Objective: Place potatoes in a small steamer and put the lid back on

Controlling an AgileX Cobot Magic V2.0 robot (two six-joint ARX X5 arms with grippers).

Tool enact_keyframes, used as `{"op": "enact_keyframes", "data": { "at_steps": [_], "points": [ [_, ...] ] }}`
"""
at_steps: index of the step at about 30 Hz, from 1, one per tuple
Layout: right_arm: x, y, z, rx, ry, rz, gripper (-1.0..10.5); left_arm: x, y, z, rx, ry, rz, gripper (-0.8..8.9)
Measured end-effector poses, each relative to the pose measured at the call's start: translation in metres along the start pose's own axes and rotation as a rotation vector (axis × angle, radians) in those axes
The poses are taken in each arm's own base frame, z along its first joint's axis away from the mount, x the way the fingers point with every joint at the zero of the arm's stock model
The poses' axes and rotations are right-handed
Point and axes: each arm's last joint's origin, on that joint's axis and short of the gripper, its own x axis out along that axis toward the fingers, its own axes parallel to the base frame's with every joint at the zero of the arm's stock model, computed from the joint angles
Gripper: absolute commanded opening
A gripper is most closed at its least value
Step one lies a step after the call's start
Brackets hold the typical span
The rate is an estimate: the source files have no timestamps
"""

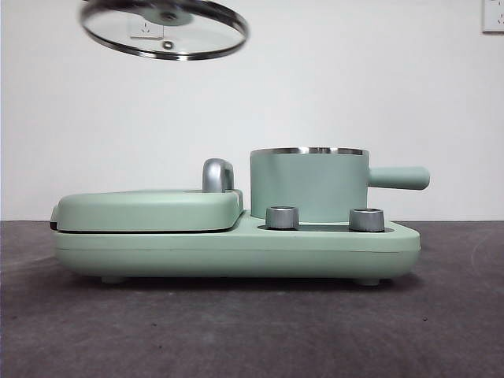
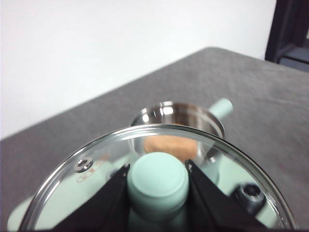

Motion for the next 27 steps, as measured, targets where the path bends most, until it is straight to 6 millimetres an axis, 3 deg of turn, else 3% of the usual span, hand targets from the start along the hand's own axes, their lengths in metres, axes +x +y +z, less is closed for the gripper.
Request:
{"op": "enact_keyframes", "data": {
  "at_steps": [9,19,27],
  "points": [
    [-0.003,-0.002,-0.004,0.004,0.014,-0.049,3.2,0.066,-0.008,-0.008,0.013,-0.032,-0.04,0.09],
    [-0.004,-0.004,-0.006,0.006,0.033,-0.102,3.2,0.141,-0.005,0.001,0.014,-0.032,-0.058,0.09],
    [-0.004,-0.004,-0.006,0.006,0.033,-0.102,3.2,0.182,-0.009,0.005,0.018,-0.044,-0.102,0.09]
  ]
}}
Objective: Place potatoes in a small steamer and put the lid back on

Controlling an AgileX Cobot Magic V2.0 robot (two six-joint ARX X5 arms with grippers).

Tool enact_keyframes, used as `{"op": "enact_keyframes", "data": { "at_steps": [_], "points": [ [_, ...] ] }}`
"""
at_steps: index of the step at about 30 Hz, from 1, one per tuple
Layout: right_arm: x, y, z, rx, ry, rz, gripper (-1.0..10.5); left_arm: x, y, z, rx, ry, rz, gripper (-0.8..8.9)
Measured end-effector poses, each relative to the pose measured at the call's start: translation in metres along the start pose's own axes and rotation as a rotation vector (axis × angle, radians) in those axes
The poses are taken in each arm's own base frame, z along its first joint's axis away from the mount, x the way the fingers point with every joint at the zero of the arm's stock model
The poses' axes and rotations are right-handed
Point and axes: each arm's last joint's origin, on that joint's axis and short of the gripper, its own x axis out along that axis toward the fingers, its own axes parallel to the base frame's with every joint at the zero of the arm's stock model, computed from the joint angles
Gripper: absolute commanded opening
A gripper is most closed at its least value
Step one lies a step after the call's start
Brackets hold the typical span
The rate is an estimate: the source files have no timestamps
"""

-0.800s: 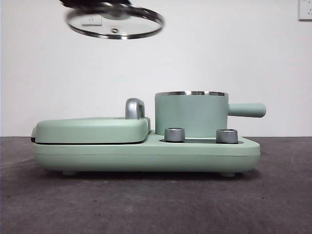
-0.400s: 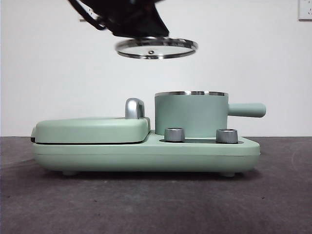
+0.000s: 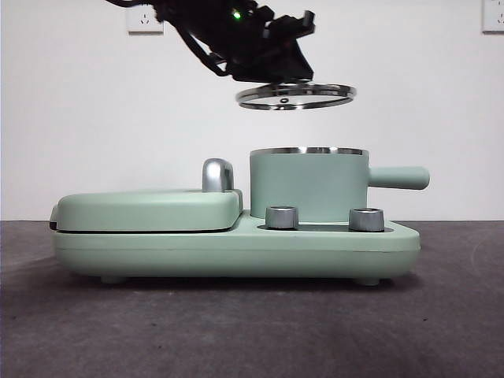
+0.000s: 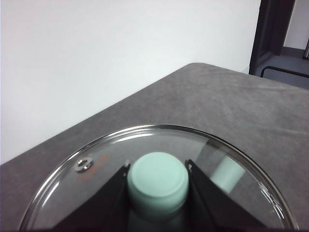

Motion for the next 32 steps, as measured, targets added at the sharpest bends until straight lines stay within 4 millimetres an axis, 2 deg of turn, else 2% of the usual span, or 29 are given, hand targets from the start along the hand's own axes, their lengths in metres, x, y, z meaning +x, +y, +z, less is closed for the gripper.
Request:
{"op": "enact_keyframes", "data": {
  "at_steps": [4,10,22,32],
  "points": [
    [0.0,0.0,0.0,0.0,0.0,0.0,3.2,0.016,0.001,-0.004,0.003,-0.017,-0.019,0.09],
    [0.0,0.0,0.0,0.0,0.0,0.0,3.2,0.03,0.001,-0.023,-0.003,0.015,-0.024,0.09],
    [0.0,0.0,0.0,0.0,-0.003,-0.016,3.2,0.034,0.0,-0.039,-0.02,0.119,-0.035,0.1],
    [0.0,-0.001,0.0,0.0,-0.005,-0.025,3.2,0.04,-0.001,-0.046,-0.019,0.117,-0.04,0.09]
  ]
}}
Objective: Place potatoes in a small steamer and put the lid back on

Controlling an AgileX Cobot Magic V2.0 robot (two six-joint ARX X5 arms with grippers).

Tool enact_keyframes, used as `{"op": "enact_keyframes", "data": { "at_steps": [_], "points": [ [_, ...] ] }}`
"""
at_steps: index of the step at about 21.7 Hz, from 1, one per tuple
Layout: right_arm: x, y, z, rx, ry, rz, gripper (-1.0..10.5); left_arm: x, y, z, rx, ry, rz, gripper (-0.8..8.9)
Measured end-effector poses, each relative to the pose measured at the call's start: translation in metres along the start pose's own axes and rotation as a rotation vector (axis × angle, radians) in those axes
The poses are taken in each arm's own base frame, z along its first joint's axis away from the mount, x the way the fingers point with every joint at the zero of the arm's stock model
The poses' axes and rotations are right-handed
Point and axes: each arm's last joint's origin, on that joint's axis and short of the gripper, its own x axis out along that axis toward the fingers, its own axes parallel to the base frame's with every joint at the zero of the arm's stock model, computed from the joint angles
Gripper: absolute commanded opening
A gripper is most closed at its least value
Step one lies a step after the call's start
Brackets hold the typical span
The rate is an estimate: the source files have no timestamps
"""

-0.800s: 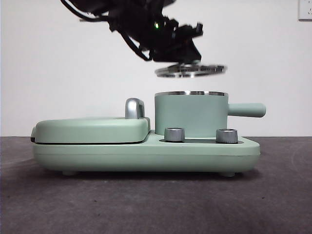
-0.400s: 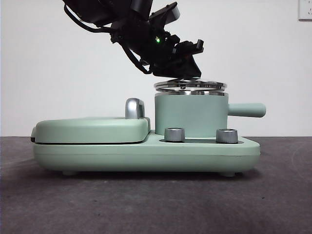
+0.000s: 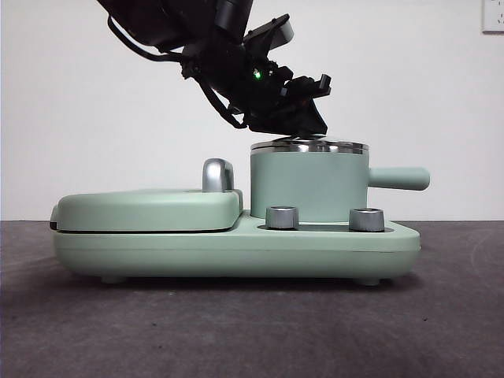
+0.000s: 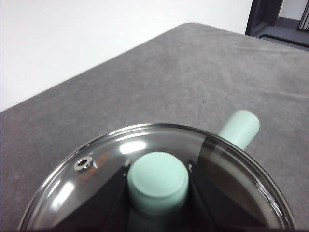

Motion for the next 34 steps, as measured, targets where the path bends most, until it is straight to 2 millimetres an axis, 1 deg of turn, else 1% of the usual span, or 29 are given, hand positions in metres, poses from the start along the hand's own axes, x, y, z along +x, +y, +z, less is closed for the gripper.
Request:
{"op": "enact_keyframes", "data": {
  "at_steps": [10,12,15,17,18,22,26,29,31,34],
  "points": [
    [0.0,0.0,0.0,0.0,0.0,0.0,3.2,0.002,0.0,0.0,-0.003,0.017,-0.004,0.12],
    [0.0,0.0,0.0,0.0,0.0,0.0,3.2,0.002,0.0,0.0,-0.004,0.025,-0.005,0.65],
    [0.0,0.0,0.0,0.0,0.0,0.0,3.2,0.002,0.0,0.001,-0.007,0.033,-0.006,2.27],
    [0.0,0.0,0.0,0.0,0.0,0.0,3.2,0.002,-0.001,0.0,-0.015,0.041,-0.007,3.02],
    [0.0,0.0,0.0,0.0,0.0,0.0,3.2,0.002,-0.001,0.0,-0.016,0.041,-0.007,3.14],
    [0.0,0.0,0.0,0.0,0.001,0.0,3.2,0.0,-0.001,0.0,-0.032,0.06,-0.006,3.12],
    [0.0,0.0,0.0,0.0,0.001,0.0,3.2,-0.013,-0.002,0.007,-0.063,0.107,-0.008,3.12],
    [0.0,0.0,0.0,0.0,0.001,0.0,3.2,-0.027,-0.001,0.016,-0.135,0.128,-0.007,3.12],
    [0.0,0.0,0.0,0.0,0.001,0.0,3.2,-0.04,0.004,0.026,-0.195,0.121,-0.012,3.12],
    [0.0,0.0,0.0,0.0,0.002,0.0,3.2,-0.065,0.014,0.045,-0.281,0.089,-0.023,3.11]
  ]
}}
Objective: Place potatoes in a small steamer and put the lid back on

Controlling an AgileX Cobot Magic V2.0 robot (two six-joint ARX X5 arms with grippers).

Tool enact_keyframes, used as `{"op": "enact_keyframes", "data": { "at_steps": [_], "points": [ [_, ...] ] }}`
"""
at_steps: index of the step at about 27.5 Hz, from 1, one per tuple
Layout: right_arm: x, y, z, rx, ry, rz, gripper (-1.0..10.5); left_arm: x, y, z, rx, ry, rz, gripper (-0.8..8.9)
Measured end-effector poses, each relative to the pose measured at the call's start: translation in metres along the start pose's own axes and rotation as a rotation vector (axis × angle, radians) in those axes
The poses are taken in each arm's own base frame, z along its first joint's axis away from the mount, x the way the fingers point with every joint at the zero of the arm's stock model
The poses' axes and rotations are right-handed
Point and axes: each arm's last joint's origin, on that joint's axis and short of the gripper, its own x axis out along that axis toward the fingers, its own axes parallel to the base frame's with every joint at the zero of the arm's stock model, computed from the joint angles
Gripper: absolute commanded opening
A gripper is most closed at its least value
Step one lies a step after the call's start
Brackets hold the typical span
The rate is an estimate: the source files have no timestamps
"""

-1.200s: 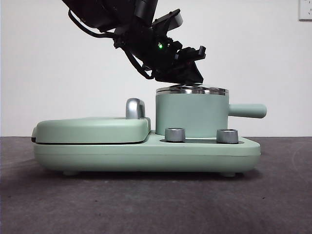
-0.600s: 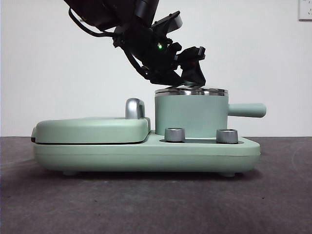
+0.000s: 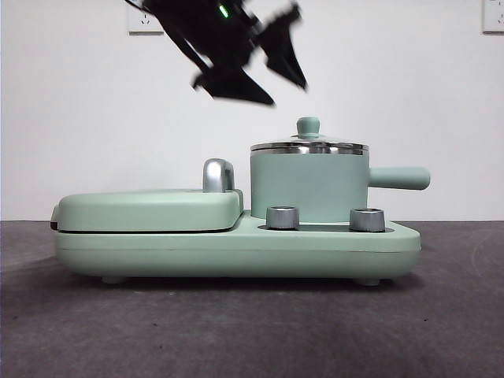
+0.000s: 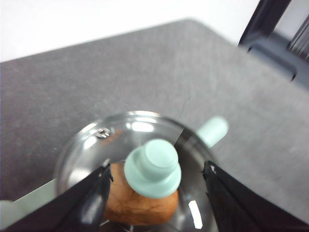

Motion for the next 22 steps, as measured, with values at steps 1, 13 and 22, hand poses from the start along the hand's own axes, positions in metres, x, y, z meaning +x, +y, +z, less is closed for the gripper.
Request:
{"op": "enact_keyframes", "data": {
  "at_steps": [1,13,22],
  "points": [
    [0.0,0.0,0.0,0.0,0.003,0.0,3.2,-0.01,0.002,0.006,-0.021,-0.008,-0.007,3.11],
    [0.0,-0.001,-0.003,-0.001,0.035,-0.006,3.3,-0.093,0.008,0.026,-0.052,0.057,0.054,3.11],
    [0.0,0.0,-0.004,0.0,0.045,0.026,3.3,-0.141,0.01,0.016,-0.034,0.035,0.105,3.1]
  ]
}}
